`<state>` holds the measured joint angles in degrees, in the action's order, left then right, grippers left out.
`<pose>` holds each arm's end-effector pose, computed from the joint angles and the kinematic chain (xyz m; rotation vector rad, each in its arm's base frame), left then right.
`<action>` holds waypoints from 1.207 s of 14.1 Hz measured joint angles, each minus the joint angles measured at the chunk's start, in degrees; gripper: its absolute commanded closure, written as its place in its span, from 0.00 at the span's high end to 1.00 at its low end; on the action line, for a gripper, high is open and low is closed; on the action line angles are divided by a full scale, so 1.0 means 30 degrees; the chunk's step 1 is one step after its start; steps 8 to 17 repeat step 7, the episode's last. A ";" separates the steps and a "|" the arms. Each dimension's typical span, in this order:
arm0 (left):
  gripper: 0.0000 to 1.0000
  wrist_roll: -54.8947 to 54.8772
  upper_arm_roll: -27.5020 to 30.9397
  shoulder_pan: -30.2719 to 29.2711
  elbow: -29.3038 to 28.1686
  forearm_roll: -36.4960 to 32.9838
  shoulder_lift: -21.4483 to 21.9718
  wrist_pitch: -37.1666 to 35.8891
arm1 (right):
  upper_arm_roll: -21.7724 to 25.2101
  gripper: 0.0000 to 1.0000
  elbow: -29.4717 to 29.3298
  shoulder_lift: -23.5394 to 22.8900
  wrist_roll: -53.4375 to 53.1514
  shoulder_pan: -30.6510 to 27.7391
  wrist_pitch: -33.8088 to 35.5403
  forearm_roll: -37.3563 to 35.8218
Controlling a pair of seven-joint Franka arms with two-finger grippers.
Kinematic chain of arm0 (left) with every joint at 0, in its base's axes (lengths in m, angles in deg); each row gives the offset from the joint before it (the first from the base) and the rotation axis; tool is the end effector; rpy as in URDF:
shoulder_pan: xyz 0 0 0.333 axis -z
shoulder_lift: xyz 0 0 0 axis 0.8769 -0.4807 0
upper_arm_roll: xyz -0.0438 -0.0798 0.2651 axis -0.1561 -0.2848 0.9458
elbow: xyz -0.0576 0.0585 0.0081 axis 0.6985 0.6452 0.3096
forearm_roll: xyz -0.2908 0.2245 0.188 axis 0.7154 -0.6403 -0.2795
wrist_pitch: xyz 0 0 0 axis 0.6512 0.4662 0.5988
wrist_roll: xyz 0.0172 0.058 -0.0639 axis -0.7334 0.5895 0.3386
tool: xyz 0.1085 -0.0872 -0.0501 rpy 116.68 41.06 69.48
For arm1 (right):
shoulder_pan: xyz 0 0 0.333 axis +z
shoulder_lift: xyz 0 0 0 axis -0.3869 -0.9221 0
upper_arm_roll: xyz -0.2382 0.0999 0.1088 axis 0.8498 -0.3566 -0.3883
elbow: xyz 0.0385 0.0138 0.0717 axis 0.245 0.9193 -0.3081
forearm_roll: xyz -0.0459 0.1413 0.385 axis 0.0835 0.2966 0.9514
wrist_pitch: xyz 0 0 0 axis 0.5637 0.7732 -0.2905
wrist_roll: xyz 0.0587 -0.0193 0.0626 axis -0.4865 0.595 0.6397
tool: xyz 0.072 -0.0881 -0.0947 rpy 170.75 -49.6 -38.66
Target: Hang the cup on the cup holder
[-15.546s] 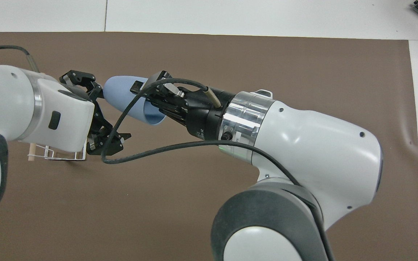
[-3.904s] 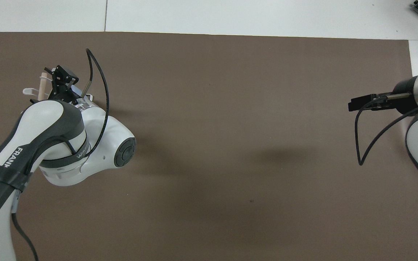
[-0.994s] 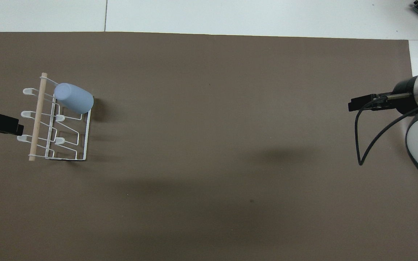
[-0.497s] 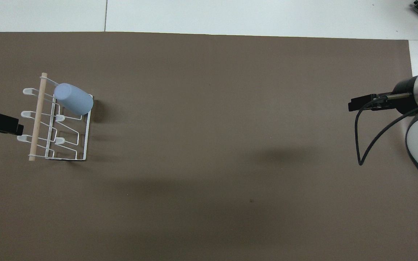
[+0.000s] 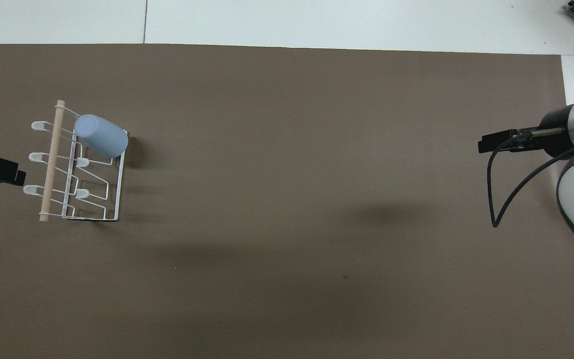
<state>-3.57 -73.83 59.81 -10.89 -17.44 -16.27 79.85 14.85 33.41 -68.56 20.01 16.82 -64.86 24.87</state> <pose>0.5500 -0.0062 0.5684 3.0860 -0.2675 -0.0650 0.6045 -0.0042 0.4772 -3.0615 -0.0856 -0.1617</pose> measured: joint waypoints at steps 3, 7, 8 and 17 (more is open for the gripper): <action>1.00 -0.0340 0.0371 0.0487 0.0001 0.0000 0.0000 0.0053 | 0.0000 1.00 0.0000 0.0000 0.0000 0.0000 0.0000 0.0000; 1.00 -0.0353 0.0855 0.1543 0.0049 0.0001 0.0002 0.0100 | 0.0000 1.00 0.0000 0.0000 0.0000 0.0000 0.0000 0.0000; 1.00 -0.0353 0.0855 0.1543 0.0049 0.0001 0.0002 0.0100 | 0.0000 1.00 0.0000 0.0000 0.0000 0.0000 0.0000 0.0000; 1.00 -0.0353 0.0855 0.1543 0.0049 0.0001 0.0002 0.0100 | 0.0000 1.00 0.0000 0.0000 0.0000 0.0000 0.0000 0.0000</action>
